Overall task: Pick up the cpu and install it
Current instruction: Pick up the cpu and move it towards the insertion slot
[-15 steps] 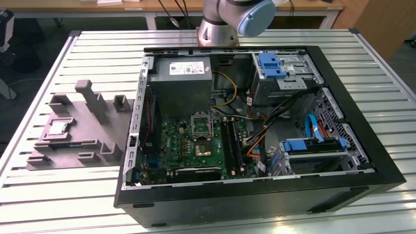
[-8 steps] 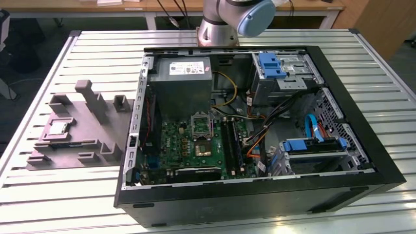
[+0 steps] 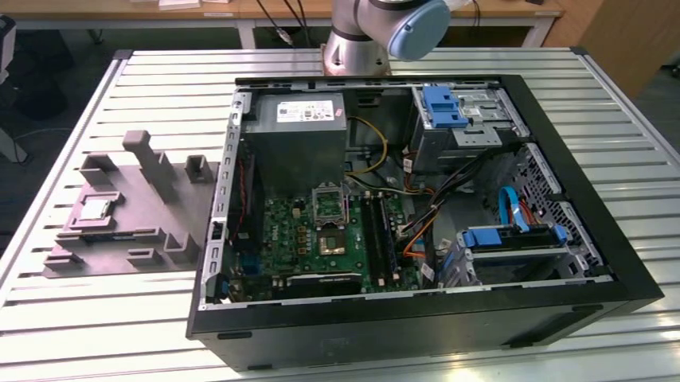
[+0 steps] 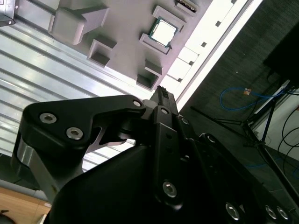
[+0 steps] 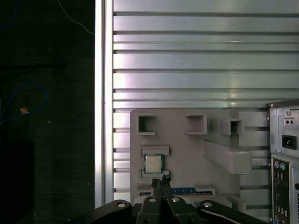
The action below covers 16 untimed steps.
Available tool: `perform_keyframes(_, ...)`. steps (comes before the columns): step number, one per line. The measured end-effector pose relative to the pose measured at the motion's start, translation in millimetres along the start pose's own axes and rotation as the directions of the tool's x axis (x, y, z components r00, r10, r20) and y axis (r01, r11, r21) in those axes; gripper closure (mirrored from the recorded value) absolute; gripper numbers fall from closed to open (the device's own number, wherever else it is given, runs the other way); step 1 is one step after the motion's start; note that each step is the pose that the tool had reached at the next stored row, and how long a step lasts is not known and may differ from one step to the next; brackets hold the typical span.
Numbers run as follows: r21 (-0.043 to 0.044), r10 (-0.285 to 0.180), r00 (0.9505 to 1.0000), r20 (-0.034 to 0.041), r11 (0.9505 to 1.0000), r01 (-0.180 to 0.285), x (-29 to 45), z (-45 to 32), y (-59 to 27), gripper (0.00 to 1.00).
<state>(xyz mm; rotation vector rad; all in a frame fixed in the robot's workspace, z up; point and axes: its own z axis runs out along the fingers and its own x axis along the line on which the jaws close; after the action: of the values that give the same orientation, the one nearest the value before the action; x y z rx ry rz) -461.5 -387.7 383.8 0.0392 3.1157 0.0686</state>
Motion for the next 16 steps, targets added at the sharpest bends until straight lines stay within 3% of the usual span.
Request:
perform_keyframes(4,0.0,0.0,1.0,0.0,1.0,0.0,0.0,0.0,0.0,0.89)
perform_keyframes(9,0.0,0.0,1.0,0.0,1.0,0.0,0.1,0.0,0.0,0.7)
perform_keyframes(16,0.0,0.0,1.0,0.0,1.0,0.0,0.1,0.0,0.0,0.7)
